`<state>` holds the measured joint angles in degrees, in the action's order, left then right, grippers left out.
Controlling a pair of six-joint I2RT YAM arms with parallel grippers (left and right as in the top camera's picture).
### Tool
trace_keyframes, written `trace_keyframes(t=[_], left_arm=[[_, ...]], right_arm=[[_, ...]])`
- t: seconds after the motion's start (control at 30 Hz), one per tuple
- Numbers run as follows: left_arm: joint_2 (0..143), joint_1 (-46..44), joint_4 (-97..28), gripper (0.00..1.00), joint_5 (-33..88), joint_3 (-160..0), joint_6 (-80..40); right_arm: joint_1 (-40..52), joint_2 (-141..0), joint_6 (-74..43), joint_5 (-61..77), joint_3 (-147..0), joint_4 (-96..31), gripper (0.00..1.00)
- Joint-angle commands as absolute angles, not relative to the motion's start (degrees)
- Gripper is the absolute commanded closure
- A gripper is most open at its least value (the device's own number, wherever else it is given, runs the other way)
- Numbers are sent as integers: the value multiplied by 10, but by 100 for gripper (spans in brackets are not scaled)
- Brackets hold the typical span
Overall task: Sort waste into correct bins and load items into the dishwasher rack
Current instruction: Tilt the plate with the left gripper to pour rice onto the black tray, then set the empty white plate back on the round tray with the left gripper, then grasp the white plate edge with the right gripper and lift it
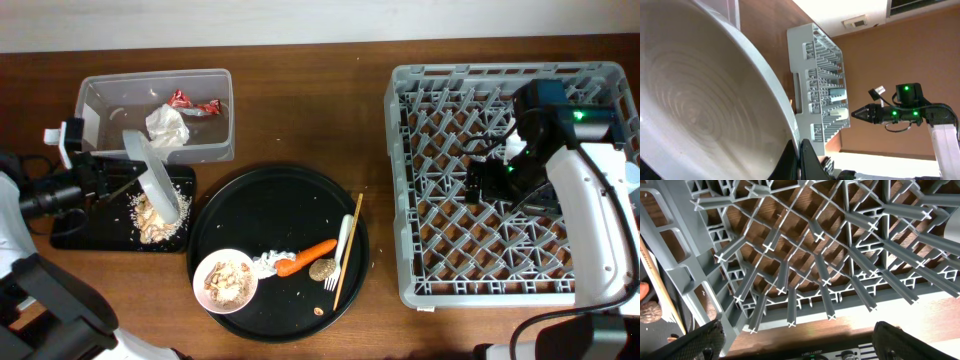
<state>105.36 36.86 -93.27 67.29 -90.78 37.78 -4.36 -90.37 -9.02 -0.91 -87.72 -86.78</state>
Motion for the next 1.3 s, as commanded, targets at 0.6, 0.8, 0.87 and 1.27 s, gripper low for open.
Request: trace_keyframes(t=[0.6, 0.8, 0.87, 1.27], left_arm=[[1131, -317, -689, 97, 72, -919, 14], [1133, -315, -708, 51, 80, -938, 6], [1092, -288, -747, 50, 49, -972, -11], [958, 151, -834, 37, 51, -972, -69]], right_arm=[[-46, -893, -93, -20, -874, -877, 2], [-46, -893, -93, -20, -874, -879, 2], [-45, -893, -64, 11, -874, -881, 2], [375, -1051, -124, 77, -874, -565, 2]])
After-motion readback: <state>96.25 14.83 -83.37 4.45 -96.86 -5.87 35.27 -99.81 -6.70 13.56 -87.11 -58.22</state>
